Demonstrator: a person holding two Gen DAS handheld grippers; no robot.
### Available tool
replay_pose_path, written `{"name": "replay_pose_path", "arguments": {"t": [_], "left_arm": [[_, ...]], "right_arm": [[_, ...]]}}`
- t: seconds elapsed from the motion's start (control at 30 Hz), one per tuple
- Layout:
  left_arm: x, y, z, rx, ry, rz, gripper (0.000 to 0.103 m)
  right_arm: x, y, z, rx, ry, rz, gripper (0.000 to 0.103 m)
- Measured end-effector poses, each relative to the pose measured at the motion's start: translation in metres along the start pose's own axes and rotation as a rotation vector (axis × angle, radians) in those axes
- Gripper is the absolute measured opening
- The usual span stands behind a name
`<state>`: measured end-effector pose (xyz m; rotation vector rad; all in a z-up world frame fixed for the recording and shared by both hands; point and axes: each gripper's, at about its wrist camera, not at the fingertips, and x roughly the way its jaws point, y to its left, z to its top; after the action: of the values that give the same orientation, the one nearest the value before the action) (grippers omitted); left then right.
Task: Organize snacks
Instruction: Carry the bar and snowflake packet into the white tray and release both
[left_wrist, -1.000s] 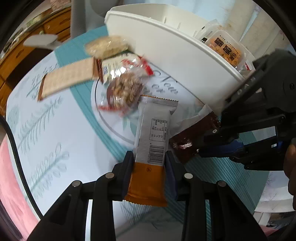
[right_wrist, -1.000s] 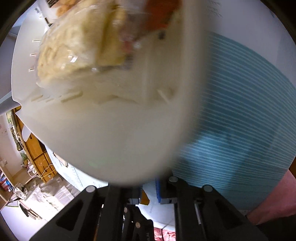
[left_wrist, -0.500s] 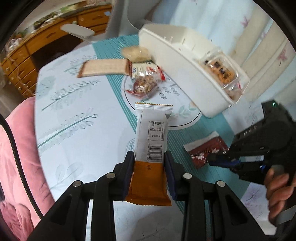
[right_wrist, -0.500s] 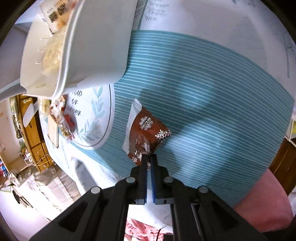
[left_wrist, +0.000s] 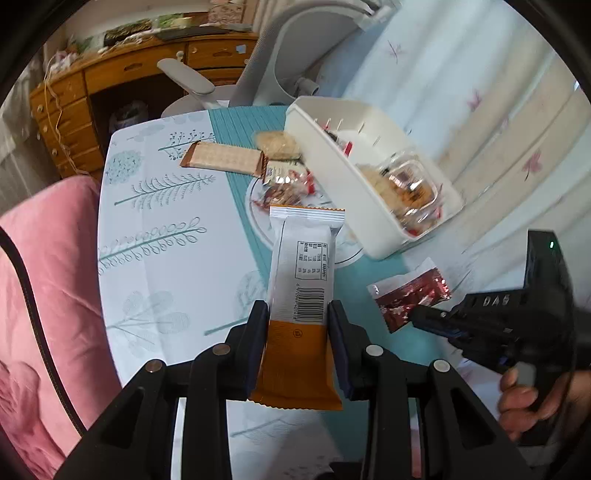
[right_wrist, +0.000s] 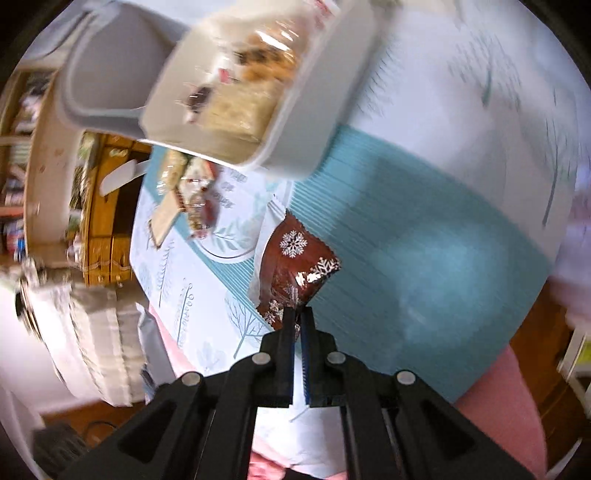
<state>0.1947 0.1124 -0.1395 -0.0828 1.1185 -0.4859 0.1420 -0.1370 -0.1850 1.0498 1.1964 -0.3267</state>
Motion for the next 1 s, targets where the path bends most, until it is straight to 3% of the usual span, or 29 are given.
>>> {"name": "replay_pose_path", "arguments": {"t": [0.4,1.0], "left_arm": [[-0.02,-0.04,0.04,-0.062,-0.077,0.005,0.031],[0.028,-0.125,0.096,-0.201,-0.178,0.044,0.031]], "right_arm": [[-0.04,0.031,0.031,-0.358,-0.082,-0.009,0.003],[-0.054,0.037,0.132,-0.669,0.007,-0.058,0.003]]}}
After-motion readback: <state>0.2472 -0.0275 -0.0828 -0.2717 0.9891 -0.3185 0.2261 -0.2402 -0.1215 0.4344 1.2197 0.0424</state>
